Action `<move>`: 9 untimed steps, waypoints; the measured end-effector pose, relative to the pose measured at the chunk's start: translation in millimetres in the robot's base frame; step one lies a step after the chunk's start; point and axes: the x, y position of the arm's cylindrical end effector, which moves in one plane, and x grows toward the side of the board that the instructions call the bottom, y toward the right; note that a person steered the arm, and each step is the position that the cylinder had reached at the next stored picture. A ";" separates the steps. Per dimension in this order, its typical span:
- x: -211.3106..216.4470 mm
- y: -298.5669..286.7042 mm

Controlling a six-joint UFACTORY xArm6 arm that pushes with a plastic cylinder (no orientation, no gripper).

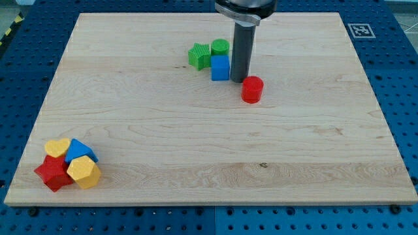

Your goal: Slide the green circle slightly down

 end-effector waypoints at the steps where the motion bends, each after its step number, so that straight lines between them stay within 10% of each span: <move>1: -1.9 5.9; 3: -69.7 17.2; 9: -90.1 -77.3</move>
